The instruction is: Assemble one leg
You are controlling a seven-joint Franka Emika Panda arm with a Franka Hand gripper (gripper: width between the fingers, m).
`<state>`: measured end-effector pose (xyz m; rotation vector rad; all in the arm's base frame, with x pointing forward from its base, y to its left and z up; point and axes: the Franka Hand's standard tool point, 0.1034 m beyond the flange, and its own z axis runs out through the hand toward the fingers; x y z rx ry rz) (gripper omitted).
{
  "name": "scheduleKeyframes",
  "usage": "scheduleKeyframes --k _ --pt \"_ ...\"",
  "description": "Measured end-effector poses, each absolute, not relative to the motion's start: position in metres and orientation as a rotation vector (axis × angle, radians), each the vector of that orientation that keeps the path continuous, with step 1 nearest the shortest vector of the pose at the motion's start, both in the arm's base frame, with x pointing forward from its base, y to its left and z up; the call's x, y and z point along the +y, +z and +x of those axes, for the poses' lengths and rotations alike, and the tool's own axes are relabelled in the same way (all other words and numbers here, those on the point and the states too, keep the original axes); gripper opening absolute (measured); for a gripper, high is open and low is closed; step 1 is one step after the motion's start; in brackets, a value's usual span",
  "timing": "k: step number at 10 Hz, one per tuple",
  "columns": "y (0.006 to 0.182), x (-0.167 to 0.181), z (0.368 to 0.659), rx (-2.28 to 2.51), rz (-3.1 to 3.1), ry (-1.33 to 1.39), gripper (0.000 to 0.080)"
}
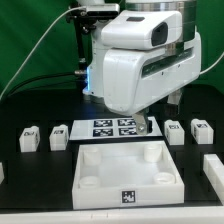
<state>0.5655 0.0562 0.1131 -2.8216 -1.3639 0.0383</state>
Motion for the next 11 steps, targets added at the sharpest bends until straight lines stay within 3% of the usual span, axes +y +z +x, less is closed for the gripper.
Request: scheduleKeyframes --k 6,8,11 --pt "0.109 0.058 0.556 -1.405 -2.799 0.044 0.065" --pt "0.108 0.054 0.524 -1.633 -2.679 0.042 0.065" --pt "0.076 0.019 0.455 -2.135 -2.297 0.009 0.065"
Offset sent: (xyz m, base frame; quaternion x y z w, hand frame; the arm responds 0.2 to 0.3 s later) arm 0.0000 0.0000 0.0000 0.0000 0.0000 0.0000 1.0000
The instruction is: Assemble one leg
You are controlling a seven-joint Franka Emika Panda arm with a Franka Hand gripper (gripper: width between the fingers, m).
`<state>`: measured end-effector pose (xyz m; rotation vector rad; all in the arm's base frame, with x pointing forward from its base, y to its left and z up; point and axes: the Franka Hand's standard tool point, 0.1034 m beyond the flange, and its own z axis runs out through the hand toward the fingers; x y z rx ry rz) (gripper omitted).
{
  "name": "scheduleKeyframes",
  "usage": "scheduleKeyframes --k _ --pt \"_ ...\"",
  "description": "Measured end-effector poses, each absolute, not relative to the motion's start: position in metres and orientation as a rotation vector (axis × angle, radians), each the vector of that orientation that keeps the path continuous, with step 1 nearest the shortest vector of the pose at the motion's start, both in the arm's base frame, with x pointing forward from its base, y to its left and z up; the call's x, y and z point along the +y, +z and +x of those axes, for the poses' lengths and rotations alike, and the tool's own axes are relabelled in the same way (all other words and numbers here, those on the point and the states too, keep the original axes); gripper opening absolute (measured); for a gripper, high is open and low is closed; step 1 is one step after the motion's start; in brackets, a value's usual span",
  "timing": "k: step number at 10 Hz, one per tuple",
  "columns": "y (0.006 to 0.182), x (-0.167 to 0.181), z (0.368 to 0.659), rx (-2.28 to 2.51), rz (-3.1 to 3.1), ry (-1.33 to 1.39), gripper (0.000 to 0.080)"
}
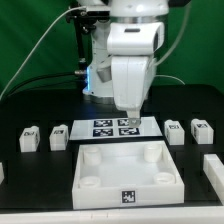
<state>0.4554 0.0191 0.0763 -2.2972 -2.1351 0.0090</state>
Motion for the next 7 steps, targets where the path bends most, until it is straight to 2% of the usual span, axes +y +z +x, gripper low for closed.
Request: scheduleKeyframes --k 2,5,7 --pt "0.051 0.004 0.444 -2.221 -2.216 -0.027 0.065" --pt "0.015 0.003 0.445 -2.186 -2.207 -0.016 0.065" --pt "0.007 0.002 0.446 -2.171 -2.208 -0.008 0.065"
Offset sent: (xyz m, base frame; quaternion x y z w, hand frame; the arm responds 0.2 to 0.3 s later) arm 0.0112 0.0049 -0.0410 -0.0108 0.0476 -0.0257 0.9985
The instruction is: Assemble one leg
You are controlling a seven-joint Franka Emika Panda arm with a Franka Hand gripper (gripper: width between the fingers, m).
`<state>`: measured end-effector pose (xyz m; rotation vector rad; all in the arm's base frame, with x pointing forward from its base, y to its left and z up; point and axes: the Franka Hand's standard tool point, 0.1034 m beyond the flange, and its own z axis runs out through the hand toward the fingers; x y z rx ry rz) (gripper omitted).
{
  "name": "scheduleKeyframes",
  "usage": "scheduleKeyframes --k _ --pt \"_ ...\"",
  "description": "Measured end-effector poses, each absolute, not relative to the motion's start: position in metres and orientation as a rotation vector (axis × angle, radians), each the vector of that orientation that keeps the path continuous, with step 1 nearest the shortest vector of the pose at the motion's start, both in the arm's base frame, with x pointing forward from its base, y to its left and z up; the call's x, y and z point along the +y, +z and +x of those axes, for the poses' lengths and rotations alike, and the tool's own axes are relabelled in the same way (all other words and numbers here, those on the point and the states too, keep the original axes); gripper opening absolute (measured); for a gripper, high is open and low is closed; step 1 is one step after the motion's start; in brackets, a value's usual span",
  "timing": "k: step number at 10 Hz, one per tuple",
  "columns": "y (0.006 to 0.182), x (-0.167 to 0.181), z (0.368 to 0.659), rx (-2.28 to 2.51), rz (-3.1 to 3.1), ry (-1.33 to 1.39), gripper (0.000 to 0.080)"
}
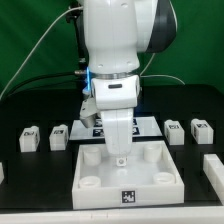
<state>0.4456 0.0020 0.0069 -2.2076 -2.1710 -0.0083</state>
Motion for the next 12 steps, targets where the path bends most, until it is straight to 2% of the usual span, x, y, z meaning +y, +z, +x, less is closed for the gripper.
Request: scheduleKeyframes --k 2,4,5,6,7,12 --pt "0.0067 0.002 0.4454 -2.17 -2.208 -0.008 0.0622" --pt "0.0066 0.0019 0.4453 -2.169 -2.209 -0.008 0.0264" --pt "0.0066 0.0018 0.4453 -2.169 -2.209 -0.008 0.0264" --pt "0.0065 0.0018 0.4452 -2.169 -2.209 -0.007 0.0127" --pt "0.0073 0.0019 0.4467 -2.172 -2.211 -0.014 0.0055" --pt "0.0074 0.0018 0.447 -2.172 -2.212 -0.016 0.0055"
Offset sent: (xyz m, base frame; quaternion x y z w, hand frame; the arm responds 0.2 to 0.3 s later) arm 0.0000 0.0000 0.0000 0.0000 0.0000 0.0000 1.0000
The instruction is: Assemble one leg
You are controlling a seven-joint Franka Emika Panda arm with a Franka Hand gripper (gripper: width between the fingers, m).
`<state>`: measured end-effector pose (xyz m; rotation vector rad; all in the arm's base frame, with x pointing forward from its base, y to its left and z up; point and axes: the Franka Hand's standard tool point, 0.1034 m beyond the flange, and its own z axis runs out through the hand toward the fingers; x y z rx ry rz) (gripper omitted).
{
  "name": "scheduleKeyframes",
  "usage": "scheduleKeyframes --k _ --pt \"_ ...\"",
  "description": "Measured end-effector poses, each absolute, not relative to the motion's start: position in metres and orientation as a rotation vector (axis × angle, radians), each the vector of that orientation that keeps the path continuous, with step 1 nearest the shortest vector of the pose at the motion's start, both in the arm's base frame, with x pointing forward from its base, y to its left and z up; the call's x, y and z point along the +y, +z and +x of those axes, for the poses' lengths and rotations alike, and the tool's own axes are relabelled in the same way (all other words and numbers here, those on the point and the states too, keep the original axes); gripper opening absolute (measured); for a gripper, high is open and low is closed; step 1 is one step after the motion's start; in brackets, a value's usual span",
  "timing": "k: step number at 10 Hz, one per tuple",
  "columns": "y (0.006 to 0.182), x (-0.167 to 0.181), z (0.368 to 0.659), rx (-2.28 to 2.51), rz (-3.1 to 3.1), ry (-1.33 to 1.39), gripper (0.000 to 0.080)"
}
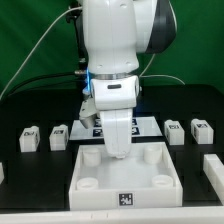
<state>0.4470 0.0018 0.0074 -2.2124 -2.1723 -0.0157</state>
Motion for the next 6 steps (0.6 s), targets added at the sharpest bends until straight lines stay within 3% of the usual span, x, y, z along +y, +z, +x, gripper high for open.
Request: scheduleKeyframes --k 3,6 --pt "0.008 0.0 0.452 -2.198 -2.194 -0.025 0.0055" --pt "0.007 0.034 0.478 -2.209 -2.18 -0.084 0.0055"
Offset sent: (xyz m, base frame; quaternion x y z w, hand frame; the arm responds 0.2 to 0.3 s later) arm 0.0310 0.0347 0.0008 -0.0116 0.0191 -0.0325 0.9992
